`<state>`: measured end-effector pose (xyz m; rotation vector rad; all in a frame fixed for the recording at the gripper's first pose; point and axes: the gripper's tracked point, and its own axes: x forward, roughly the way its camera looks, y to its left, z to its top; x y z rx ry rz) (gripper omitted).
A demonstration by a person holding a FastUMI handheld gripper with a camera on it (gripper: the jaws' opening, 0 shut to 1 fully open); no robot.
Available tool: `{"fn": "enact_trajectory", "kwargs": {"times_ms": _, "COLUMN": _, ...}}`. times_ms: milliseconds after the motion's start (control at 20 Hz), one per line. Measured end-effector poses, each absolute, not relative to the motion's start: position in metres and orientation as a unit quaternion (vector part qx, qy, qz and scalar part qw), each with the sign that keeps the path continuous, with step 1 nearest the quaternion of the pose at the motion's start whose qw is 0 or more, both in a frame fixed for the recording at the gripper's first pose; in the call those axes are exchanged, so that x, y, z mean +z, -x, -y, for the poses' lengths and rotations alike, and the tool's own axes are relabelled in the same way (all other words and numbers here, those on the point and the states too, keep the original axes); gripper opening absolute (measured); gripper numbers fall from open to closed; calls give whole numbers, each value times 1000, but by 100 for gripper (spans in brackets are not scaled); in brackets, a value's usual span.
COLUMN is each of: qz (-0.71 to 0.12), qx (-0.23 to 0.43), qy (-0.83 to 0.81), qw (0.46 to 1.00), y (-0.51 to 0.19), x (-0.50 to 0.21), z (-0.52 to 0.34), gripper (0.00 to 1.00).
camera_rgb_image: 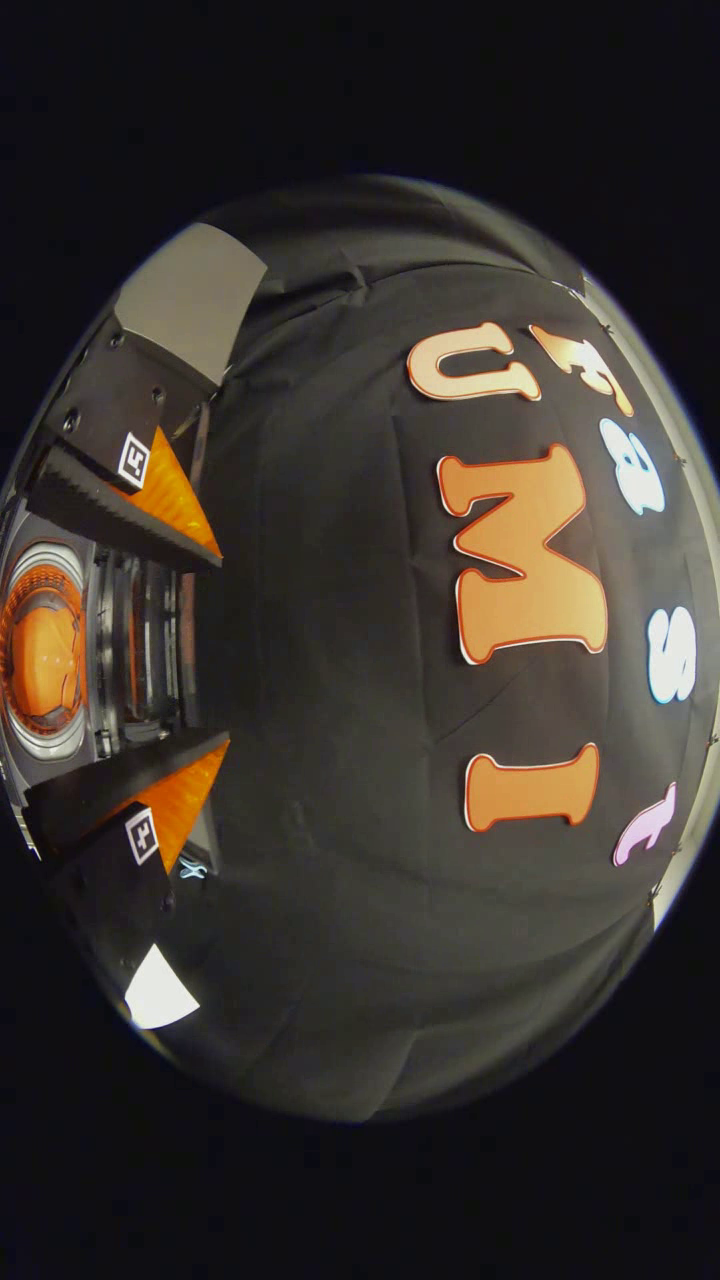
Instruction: Put the clothes into the washing machine and then close the washing machine lid.
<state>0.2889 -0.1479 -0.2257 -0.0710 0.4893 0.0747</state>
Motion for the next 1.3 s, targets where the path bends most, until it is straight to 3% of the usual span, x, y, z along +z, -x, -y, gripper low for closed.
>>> {"fn": "enact_trajectory", "kwargs": {"times_ms": 550, "qz": -278, "qx": 13, "qy": 52, "qw": 959, "y": -354, "x": -271, "z": 154, "gripper": 100}}
{"fn": "enact_trajectory", "kwargs": {"times_ms": 700, "qz": -306, "qx": 7, "qy": 40, "qw": 951, "y": -346, "x": -290, "z": 157, "gripper": 100}}
{"fn": "enact_trajectory", "kwargs": {"times_ms": 1300, "qz": -287, "qx": -17, "qy": 69, "qw": 955, "y": -302, "x": -285, "z": 159, "gripper": 97}}
